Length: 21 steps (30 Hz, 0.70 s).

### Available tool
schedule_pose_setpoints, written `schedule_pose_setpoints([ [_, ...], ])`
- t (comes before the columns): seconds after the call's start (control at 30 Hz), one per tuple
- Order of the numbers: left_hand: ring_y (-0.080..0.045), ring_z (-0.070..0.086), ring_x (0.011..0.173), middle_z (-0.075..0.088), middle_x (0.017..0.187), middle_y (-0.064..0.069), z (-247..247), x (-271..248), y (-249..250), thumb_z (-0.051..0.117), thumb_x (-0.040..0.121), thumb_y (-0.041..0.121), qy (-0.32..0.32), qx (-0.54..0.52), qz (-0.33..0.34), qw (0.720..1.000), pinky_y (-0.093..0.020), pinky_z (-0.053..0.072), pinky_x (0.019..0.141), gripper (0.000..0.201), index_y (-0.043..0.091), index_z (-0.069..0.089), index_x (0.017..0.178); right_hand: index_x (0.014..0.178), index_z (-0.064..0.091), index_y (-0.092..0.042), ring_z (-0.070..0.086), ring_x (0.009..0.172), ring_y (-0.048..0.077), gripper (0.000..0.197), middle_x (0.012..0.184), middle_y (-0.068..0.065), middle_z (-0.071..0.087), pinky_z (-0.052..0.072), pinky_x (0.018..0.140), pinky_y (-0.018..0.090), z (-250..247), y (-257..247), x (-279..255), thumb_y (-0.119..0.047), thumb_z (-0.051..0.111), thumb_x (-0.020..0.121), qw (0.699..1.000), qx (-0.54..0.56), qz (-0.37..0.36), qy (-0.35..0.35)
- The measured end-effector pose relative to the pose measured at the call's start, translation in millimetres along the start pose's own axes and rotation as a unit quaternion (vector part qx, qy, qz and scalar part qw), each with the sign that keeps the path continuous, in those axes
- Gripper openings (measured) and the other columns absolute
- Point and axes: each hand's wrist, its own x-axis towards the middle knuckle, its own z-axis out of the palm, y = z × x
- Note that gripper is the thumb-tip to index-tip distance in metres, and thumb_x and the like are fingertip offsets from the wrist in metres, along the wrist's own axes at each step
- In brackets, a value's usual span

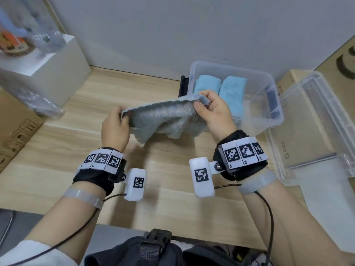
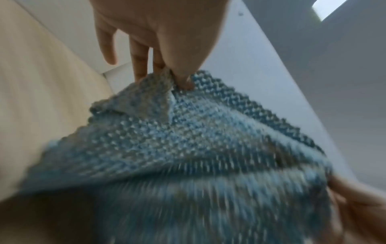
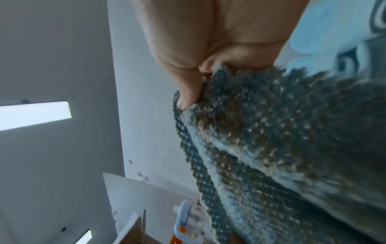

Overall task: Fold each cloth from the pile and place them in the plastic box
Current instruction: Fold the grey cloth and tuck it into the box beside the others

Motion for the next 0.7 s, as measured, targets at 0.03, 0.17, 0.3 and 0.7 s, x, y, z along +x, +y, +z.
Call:
schedule_pose_setpoints([
  [0.03,-0.025,0.053,0.086,0.062,0.091,-0.008,-4,-2,12,0.045,0.093,0.015,0.012,-0.025,0.011,1.0,-0.028,0.036,0.069,0.017,0.01,0.057,0.103,0.081,0.05,-0.021,0.054,0.064,-0.007,0.025,0.079,-0.003,0.053,0.046,0.066,0.011,-7,-9,-4,0.003,0.047,0.09,0.999,0.005,-0.019,0.026],
  [0.17,-0.019,0.052,0.083,0.056,0.081,0.006,-23,-7,65,0.048,0.089,0.009,0.034,-0.066,0.12,0.99,-0.031,0.039,0.072,0.014,0.013,0.058,0.098,0.083,0.051,-0.021,0.054,0.077,0.007,0.01,0.08,-0.006,0.058,0.043,0.08,0.025,-34,-46,-17,-0.013,0.054,0.086,0.988,0.04,-0.096,0.117],
  [0.3,-0.023,0.057,0.092,0.065,0.1,-0.009,-35,-19,100,0.046,0.082,0.002,0.059,-0.012,0.221,0.973,-0.032,0.04,0.077,0.028,0.007,0.06,0.106,0.079,0.052,-0.022,0.054,0.074,0.007,0.015,0.068,-0.014,0.062,0.043,0.078,0.028,-60,-68,-30,-0.032,0.063,0.076,0.97,0.074,-0.154,0.171],
  [0.7,-0.023,0.054,0.076,0.063,0.079,-0.007,23,-30,84,0.048,0.091,0.008,-0.022,-0.001,0.18,0.983,-0.026,0.029,0.062,0.017,0.008,0.065,0.093,0.079,0.05,-0.03,0.052,0.078,0.008,0.028,0.081,-0.008,0.055,0.043,0.081,0.028,-115,0,-47,-0.005,0.048,0.091,0.951,-0.089,-0.024,0.294],
])
